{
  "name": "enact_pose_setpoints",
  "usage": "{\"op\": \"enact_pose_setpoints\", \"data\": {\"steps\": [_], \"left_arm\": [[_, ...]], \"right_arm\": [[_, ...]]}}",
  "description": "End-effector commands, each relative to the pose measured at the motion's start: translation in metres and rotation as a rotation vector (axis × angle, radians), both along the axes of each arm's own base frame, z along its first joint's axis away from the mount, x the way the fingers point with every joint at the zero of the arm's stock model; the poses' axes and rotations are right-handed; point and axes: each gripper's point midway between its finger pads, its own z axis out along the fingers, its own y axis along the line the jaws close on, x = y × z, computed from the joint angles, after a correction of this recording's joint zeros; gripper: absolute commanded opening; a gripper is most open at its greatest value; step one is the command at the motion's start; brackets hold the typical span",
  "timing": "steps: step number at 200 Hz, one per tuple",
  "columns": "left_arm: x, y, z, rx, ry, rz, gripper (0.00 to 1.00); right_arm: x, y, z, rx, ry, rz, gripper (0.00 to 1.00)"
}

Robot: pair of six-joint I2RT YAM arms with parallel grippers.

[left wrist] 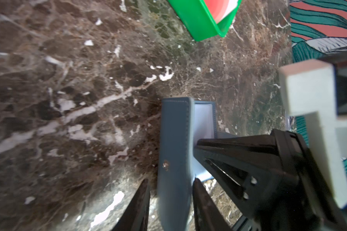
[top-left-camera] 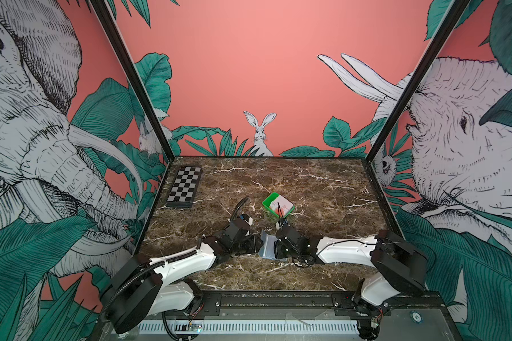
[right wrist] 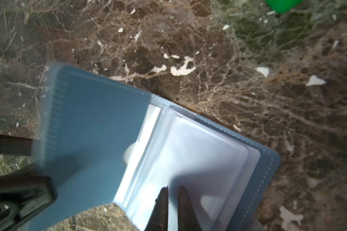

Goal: Insert credit cards into a card holder
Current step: Open the card holder at the center of the table.

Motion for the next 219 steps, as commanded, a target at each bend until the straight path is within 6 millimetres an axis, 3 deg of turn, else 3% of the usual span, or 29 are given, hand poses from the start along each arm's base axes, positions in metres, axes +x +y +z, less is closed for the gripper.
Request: {"op": "enact_pose_setpoints", "data": {"steps": [1, 62, 65, 99, 170, 198, 219], "left_arm": [[-0.005, 0.017, -0.017, 0.067, 0.039, 0.023, 0.36], [-0.005, 0.019, -0.028, 0.055, 0.070, 0.046, 0.33], [-0.005, 0.020, -0.028, 0.055, 0.071, 0.048, 0.33], [-0.006, 0.026, -0.027, 0.061, 0.073, 0.051, 0.39], [-0.006, 0.039, 0.001, 0.095, 0.037, 0.022, 0.43], [-0.004, 0.029, 0.025, 0.025, -0.012, -0.008, 0.41], [-0.002, 0.014, 0.029, -0.041, -0.014, -0.041, 0.39]], "right_arm": [[0.005, 0.005, 0.015, 0.020, -0.016, 0.003, 0.12], [0.013, 0.034, 0.035, 0.092, -0.021, 0.039, 0.12], [0.013, 0.035, 0.028, 0.079, -0.009, 0.041, 0.12], [0.015, 0.048, 0.022, 0.089, 0.006, 0.059, 0.12], [0.008, 0.054, -0.006, 0.054, 0.058, 0.084, 0.12], [0.007, 0.049, -0.013, 0.023, 0.067, 0.078, 0.12], [0.006, 0.045, -0.017, 0.006, 0.071, 0.076, 0.11]]}}
